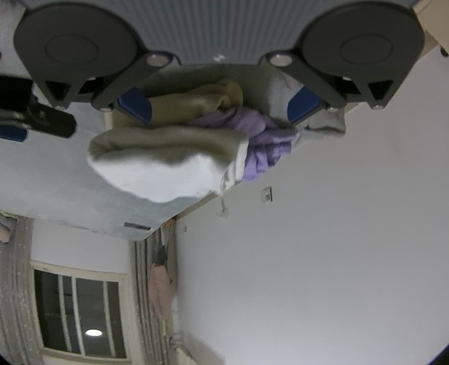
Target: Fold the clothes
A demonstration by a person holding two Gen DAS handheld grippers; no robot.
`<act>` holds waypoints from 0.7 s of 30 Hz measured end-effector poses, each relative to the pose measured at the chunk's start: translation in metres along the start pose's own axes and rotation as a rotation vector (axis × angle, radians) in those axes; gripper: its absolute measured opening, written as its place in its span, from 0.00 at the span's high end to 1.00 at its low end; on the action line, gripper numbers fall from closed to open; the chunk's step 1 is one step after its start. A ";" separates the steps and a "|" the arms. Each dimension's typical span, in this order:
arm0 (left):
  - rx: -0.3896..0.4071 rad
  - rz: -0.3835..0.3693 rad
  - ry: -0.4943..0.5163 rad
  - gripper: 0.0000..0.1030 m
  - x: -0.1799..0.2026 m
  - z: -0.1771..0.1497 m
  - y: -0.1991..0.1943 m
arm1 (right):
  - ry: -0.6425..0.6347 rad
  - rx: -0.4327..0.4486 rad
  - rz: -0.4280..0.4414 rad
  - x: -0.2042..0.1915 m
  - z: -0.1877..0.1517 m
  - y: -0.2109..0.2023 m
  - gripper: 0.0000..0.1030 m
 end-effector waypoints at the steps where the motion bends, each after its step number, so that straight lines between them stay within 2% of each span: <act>1: -0.012 -0.012 -0.018 0.00 -0.001 -0.002 0.004 | -0.016 -0.004 -0.007 0.000 -0.003 0.001 0.01; 3: -0.028 -0.033 -0.042 0.00 0.000 -0.005 0.010 | -0.047 -0.007 -0.018 -0.002 -0.005 0.003 0.01; 7: -0.026 -0.031 -0.018 0.00 0.005 -0.008 0.014 | -0.069 -0.019 -0.021 -0.003 -0.009 0.006 0.00; 10: -0.019 0.001 0.030 0.00 0.007 -0.011 0.014 | -0.081 -0.029 -0.021 -0.004 -0.012 0.008 0.00; 13: -0.025 0.015 0.029 0.00 0.003 -0.013 0.015 | -0.092 -0.041 -0.022 -0.005 -0.016 0.011 0.00; 18: -0.054 0.024 -0.001 0.00 -0.004 -0.016 0.022 | -0.091 -0.114 -0.100 -0.001 -0.025 0.026 0.00; 21: -0.056 0.029 -0.022 0.00 -0.007 -0.016 0.024 | -0.102 -0.127 -0.135 0.001 -0.030 0.031 0.00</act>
Point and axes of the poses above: each gripper's, at about its wrist camera, not at the fingertips, and y roughly the way its jaws point, x to its right, z to its top, the point moved 6 cm from there along y, roughly the way its jaws point, and after that the axes turned 11 degrees about y, right-handed, at the moved point
